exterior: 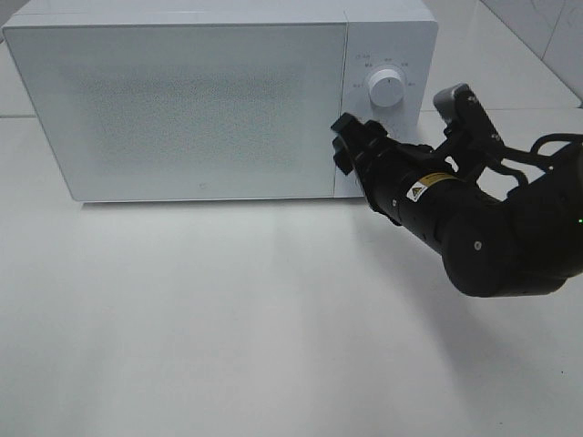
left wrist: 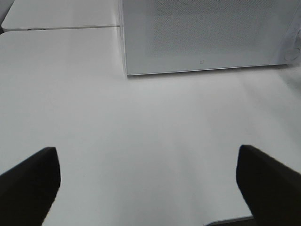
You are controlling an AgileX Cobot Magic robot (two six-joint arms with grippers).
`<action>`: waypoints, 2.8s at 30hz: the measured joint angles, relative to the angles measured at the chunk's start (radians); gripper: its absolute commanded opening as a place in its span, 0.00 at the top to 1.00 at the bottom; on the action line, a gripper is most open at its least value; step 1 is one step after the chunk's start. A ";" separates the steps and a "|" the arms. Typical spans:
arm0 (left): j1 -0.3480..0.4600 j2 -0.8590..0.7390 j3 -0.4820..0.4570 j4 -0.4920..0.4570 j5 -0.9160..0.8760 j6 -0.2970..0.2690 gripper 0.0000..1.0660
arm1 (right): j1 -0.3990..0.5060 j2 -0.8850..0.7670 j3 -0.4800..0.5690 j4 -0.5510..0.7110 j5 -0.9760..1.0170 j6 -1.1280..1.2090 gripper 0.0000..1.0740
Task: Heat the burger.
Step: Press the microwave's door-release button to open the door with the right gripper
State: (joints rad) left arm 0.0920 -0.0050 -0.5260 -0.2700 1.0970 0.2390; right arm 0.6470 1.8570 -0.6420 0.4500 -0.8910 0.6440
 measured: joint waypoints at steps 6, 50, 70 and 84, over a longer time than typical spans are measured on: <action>0.000 0.000 0.000 0.000 0.000 0.000 0.12 | -0.050 -0.111 0.002 -0.019 0.302 -0.384 0.38; 0.000 0.000 0.000 0.000 0.000 0.000 0.12 | -0.156 -1.175 0.003 -0.467 1.664 -0.637 0.36; 0.000 0.000 0.000 0.000 0.000 0.000 0.12 | -0.407 -1.718 0.121 -0.526 1.746 -0.619 0.29; 0.000 0.000 0.000 0.000 0.000 0.000 0.12 | -0.500 -1.861 0.146 -0.525 1.851 -0.617 0.29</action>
State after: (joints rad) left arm 0.0920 -0.0050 -0.5260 -0.2700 1.0970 0.2390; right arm 0.1470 -0.0040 -0.4960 -0.0750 0.9600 0.0270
